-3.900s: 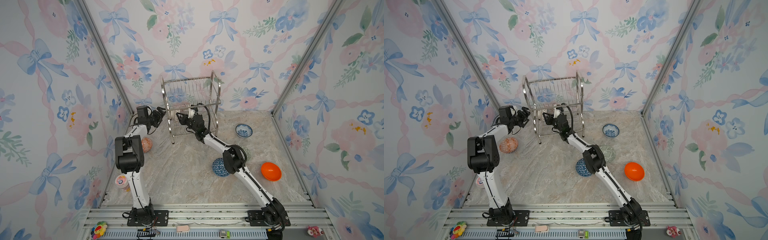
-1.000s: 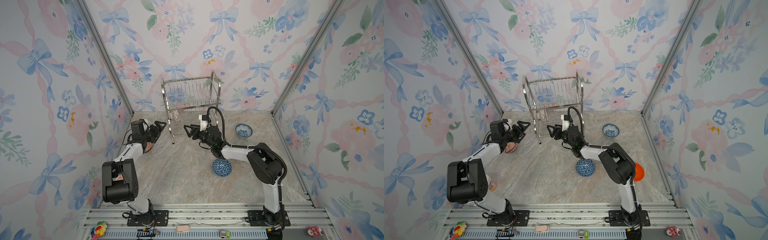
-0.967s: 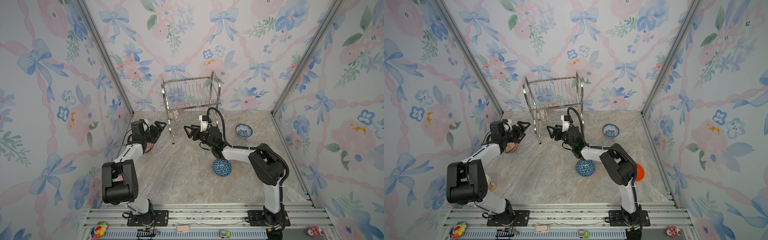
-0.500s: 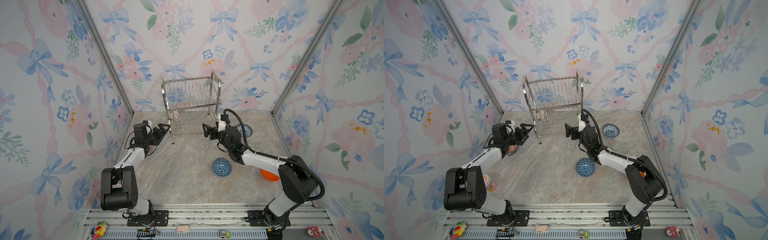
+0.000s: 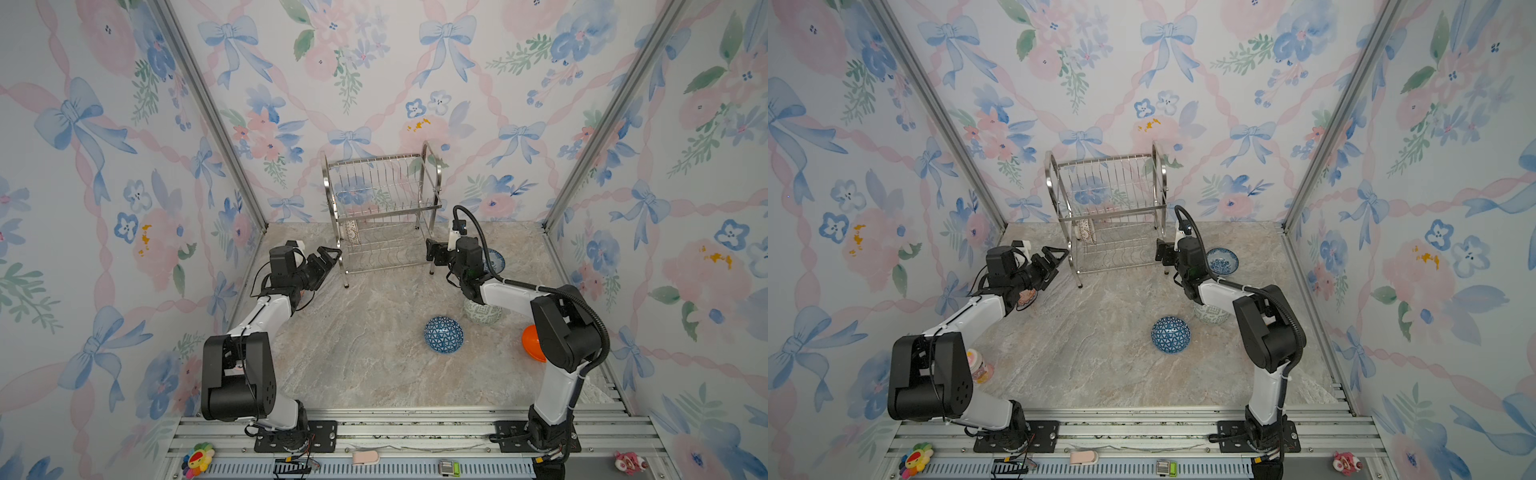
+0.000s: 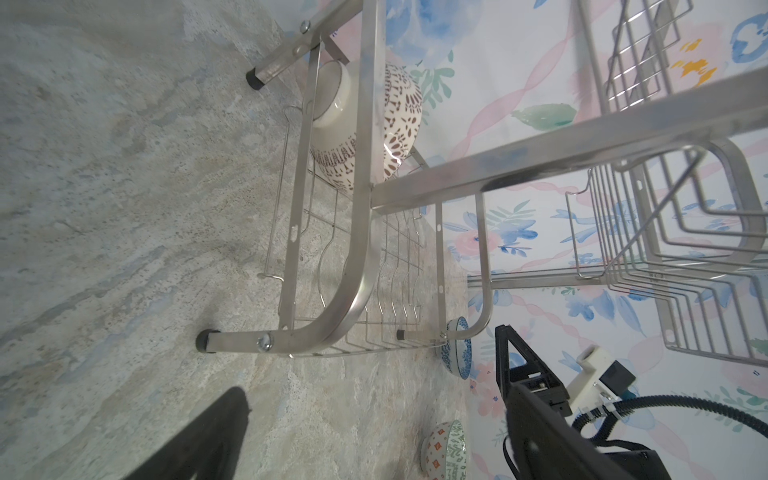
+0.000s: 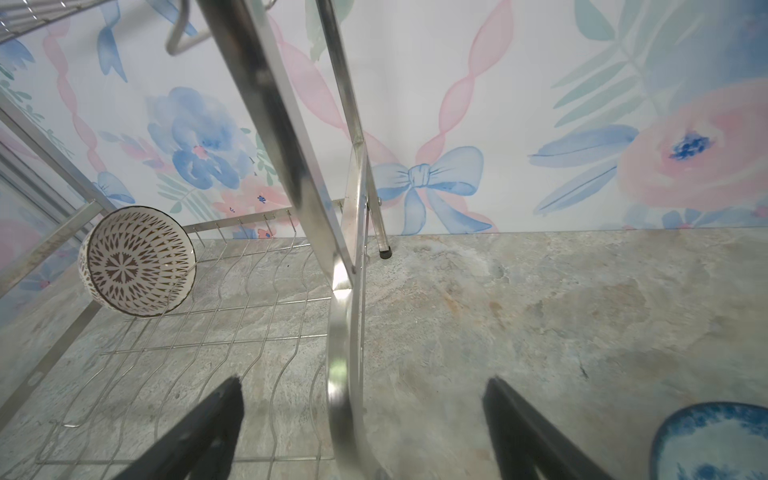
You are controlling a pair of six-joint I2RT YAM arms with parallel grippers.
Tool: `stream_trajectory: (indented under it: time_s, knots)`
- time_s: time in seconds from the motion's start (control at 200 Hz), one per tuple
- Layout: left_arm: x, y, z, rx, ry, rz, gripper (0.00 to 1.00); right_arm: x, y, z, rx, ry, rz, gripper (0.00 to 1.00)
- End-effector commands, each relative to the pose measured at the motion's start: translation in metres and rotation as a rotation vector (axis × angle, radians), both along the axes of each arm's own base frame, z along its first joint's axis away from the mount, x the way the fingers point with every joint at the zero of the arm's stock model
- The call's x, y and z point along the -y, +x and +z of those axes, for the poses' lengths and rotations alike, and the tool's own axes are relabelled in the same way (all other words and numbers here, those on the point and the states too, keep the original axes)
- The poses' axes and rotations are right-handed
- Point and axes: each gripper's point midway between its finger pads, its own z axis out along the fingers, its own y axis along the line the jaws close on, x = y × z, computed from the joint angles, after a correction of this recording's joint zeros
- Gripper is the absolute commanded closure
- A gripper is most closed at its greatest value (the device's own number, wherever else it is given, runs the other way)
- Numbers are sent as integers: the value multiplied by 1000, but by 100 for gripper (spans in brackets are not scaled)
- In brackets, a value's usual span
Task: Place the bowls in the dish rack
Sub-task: 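Open the right gripper and draw it back from the bowl while the left lowers, then move the right gripper down to the blue-and-red triangle-patterned bowl's rim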
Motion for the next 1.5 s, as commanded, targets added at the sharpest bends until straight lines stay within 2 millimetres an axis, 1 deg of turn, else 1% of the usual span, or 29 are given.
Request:
stream_trajectory:
  time_s: [0.0,0.14,0.235,0.385,0.49,0.685,0.935,1.15,1.375,1.495]
  knots:
    - [1,5,3,27,27,-8,2,-1,15,2,11,-3,-9,14]
    - [2,4,-1,19,27,-12,2,-5,23,-8,-4,12,-19,26]
    - [2,4,-1,21,29,-13,2,-8,23,-10,7,21,-10,33]
    - [1,3,3,27,30,-10,2,-16,23,-15,-11,21,30,49]
    - [1,1,4,28,34,-9,2,-18,22,-18,-16,25,38,53]
    - [0,-2,6,23,50,-9,2,-22,21,-23,-28,26,60,65]
    - [-2,-2,7,17,63,-9,2,-24,15,-26,-35,23,88,73]
    - [-2,-1,6,14,68,-8,2,-21,11,-28,-38,13,96,83]
    - [-2,-2,2,4,71,-11,2,-22,4,-28,-39,15,122,88]
    - [-2,-3,4,8,72,-13,2,-25,-2,-26,-36,17,151,90]
